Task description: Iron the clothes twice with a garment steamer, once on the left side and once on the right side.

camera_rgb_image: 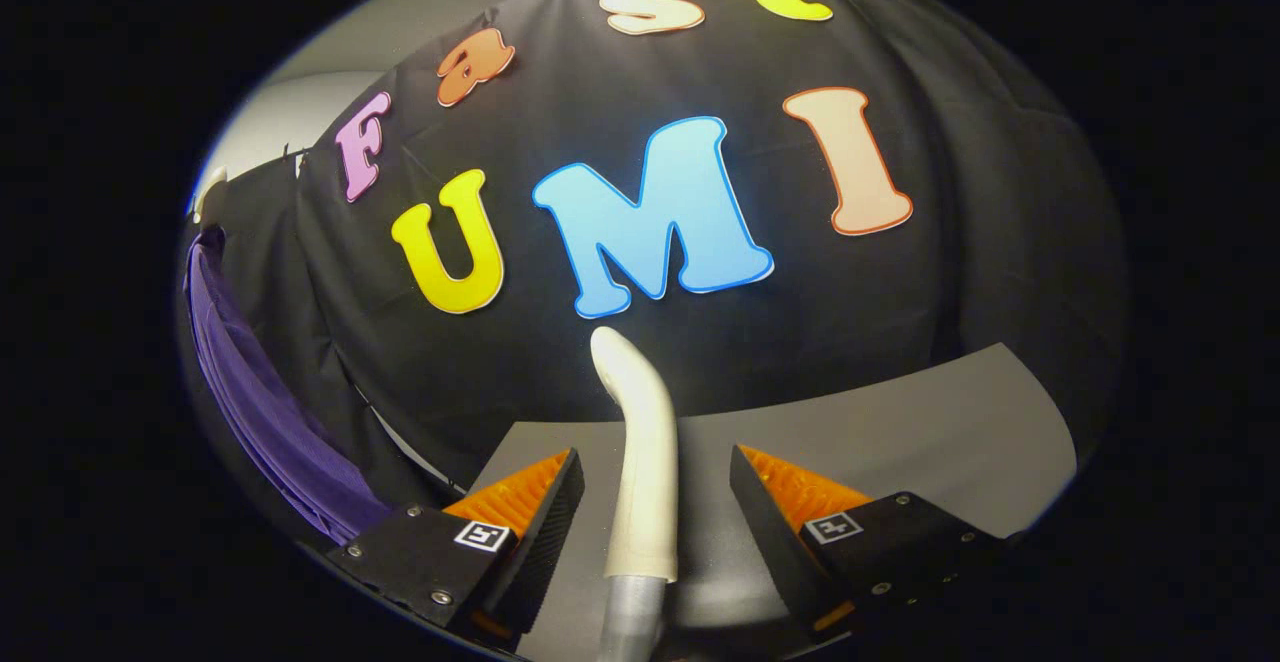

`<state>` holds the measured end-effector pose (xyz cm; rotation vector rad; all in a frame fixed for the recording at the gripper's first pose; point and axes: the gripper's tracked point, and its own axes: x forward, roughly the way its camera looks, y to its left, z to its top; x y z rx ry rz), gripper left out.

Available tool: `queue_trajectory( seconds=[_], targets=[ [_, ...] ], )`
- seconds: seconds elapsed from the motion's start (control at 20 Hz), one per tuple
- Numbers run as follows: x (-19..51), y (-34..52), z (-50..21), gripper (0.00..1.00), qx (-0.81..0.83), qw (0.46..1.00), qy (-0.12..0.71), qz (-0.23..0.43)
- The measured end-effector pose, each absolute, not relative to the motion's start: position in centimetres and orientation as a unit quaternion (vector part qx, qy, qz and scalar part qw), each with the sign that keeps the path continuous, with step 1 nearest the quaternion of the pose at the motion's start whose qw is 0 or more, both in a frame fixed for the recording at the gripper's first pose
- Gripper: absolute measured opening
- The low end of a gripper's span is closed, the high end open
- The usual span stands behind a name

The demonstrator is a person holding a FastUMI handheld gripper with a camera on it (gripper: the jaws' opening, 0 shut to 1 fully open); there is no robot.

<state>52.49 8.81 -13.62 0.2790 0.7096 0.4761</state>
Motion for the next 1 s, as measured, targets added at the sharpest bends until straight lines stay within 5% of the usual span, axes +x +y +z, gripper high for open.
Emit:
queue_trajectory(
  seconds=[0.45,0.65,0.7,0.75,1.0],
  targets=[
    [51.4,10.6,-16.5,0.84,0.245,0.825,0.432,0.27],
    [51.1,11.5,-16.6,0.65,0.333,0.775,0.454,0.286],
    [51.1,11.7,-16.7,0.5,0.347,0.767,0.458,0.285],
    [50.9,11.8,-16.7,0.45,0.354,0.76,0.46,0.292],
    [49.5,11.3,-14.5,0.33,0.351,0.78,0.427,0.294]
  ],
)
